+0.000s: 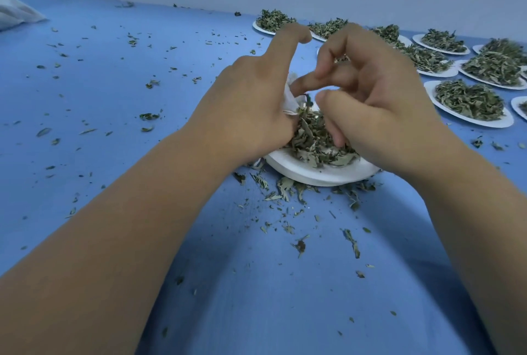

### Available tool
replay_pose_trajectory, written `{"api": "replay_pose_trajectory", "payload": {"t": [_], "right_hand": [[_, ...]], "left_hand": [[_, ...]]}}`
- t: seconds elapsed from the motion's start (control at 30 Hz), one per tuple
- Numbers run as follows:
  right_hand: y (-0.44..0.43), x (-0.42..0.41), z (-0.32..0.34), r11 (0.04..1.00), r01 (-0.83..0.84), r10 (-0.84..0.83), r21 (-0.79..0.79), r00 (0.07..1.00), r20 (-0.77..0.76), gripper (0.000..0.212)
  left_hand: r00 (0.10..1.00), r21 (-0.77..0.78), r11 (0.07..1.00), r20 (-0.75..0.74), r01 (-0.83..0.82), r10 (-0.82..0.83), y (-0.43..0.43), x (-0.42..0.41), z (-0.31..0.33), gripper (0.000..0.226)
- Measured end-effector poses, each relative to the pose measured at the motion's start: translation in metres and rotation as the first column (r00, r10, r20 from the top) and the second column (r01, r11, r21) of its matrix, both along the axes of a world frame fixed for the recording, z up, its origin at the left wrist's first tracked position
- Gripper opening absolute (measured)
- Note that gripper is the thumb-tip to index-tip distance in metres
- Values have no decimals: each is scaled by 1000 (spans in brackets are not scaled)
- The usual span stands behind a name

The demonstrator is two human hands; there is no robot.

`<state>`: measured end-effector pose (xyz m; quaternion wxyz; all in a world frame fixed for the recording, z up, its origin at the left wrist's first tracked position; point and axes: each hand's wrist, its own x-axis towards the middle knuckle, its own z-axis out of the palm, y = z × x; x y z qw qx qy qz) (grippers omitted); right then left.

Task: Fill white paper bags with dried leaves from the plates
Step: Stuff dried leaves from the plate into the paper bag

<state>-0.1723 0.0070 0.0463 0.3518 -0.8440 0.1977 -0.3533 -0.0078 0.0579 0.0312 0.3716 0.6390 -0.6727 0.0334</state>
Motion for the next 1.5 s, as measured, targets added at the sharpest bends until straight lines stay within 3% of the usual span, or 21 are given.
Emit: {"api": "replay_pose_trajectory", "payload": {"t": [0.17, 0.33, 0.43, 0.5, 0.6, 0.7, 0.8, 0.9, 1.03, 1.17, 1.27, 1.33, 1.4, 1.5], "right_hand": [[6, 7, 0, 983, -152, 166, 106, 976, -141, 32], [2, 1, 4, 995, -53, 55, 86, 998, -21, 36], [0, 4, 0, 999, -30, 28, -23, 996, -84, 31], [1, 7, -2, 996, -90, 90, 10, 989, -116, 28], [1, 6, 0, 990, -109, 117, 87, 989, -88, 28], [-2, 6, -1, 1000, -19, 19, 10, 999, -28, 35], [-3, 8, 2, 999, 35, -38, 32, 994, 102, 33], [-3, 6, 5, 996, 46, -60, 74, 980, 191, 29], [-2, 5, 1, 997, -21, 17, 68, 998, 58, 23], [-1, 4, 0, 993, -98, 101, 63, 994, -38, 27], [-5, -2, 5, 998, -10, 4, 64, 996, 89, 28], [-11, -11, 7, 994, 101, -95, -52, 989, 112, 21], [-21, -20, 6, 972, 153, -170, -181, 982, -85, 29], [-26, -20, -3, 977, 29, -140, -213, 838, -527, 64]], "left_hand": [[997, -15, 997, -30, 78, -78, 0, -3, 1, 73], [999, -50, 998, -18, 33, -34, -1, 0, 0, 71], [997, -48, 996, -16, 70, -71, -1, -3, 0, 72], [996, -58, 994, 5, 94, -94, -1, -4, -1, 74], [995, -56, 994, -22, 91, -93, -3, 1, -2, 80], [990, -65, 992, -87, 110, -116, -4, 3, -3, 82], [982, -83, 995, -177, 49, -63, -5, 7, -4, 80], [979, 1, 998, -197, -60, 59, -7, 17, -7, 59], [976, 12, 994, -188, -106, 107, -11, 21, -10, 25], [995, 10, 998, -81, -63, 64, -11, 15, -9, 22], [992, 13, 996, -86, -93, 93, -9, 21, -8, 16], [986, 21, 989, -75, -145, 147, -8, 29, -6, 15], [978, 30, 982, -94, -186, 188, -8, 37, -4, 14], [969, 78, 979, -149, -189, 199, -8, 37, -5, 15]]}}
